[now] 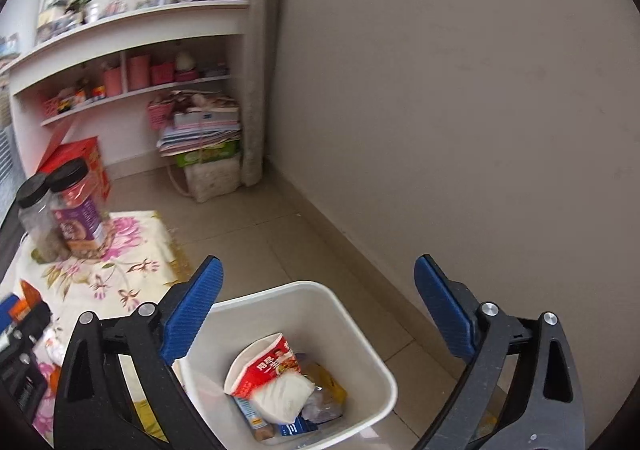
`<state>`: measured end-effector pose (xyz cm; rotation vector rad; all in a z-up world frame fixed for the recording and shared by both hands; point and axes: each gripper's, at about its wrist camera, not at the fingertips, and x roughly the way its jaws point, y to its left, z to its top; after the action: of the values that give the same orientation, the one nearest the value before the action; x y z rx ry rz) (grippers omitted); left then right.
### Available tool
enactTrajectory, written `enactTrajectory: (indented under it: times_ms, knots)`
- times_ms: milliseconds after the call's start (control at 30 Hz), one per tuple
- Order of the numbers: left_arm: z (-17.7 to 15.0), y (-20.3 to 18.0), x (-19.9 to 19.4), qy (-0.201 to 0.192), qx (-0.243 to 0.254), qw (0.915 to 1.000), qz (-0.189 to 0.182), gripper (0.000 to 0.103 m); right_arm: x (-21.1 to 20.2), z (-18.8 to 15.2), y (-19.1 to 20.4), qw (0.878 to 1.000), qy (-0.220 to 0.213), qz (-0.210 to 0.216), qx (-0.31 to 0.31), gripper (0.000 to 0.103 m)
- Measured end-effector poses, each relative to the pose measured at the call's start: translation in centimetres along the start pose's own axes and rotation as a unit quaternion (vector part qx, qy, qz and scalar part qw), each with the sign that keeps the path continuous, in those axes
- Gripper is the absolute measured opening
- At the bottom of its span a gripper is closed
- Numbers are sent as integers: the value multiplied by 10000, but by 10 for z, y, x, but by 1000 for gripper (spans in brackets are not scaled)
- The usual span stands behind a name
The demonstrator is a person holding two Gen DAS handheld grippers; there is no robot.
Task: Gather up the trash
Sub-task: 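Drop the paper cup into the bin with right tool while left tool drops the peel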
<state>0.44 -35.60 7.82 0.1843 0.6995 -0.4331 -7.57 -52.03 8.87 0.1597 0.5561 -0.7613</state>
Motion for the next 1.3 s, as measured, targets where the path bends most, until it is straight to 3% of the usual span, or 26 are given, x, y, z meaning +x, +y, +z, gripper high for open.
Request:
enactTrajectory:
  times_ms: [600, 733, 800, 1000, 1133, 1300]
  knots:
    - [5, -89, 13, 264, 217, 9980, -540, 46, -2, 6, -83, 9958, -5, -470, 781, 96]
    - [2, -102, 15, 397, 218, 9966, -689, 73, 0, 5, -95, 9945, 53, -511, 908, 96]
    - [0, -104, 15, 437, 234, 9963, -705, 75, 0, 5, -97, 9944, 70, -518, 915, 96]
    - [-13, -93, 24, 659, 190, 9968, -411, 83, 4, 3, -90, 9957, 261, -374, 807, 96]
    - [-29, -66, 34, 849, 53, 9964, 9, 83, 5, 2, -72, 9975, 303, -222, 591, 96]
    - [-50, -12, 51, 1231, -306, 9901, 604, 83, 6, 2, -40, 9990, 381, 22, 220, 96]
